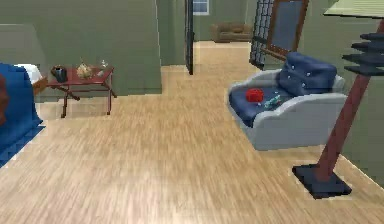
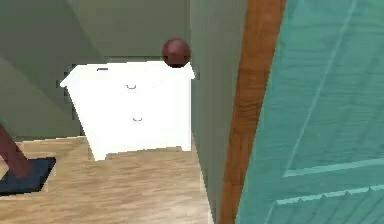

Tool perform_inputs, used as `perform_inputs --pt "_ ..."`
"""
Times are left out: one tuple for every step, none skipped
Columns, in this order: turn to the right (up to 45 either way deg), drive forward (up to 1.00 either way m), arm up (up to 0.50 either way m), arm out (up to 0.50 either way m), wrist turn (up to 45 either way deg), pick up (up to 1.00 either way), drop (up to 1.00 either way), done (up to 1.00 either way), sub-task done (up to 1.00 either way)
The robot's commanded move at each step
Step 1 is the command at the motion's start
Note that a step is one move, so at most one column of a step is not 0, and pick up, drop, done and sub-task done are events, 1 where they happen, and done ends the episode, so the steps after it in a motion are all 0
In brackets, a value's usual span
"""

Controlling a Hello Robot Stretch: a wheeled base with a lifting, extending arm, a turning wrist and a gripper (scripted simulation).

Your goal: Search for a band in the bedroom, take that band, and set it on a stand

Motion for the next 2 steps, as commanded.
perform_inputs --pt "0.0 1.00 0.00 0.00 0.0 0.00 0.00 0.00 0.00" --pt "0.0 1.00 0.00 0.00 0.0 0.00 0.00 0.00 0.00"
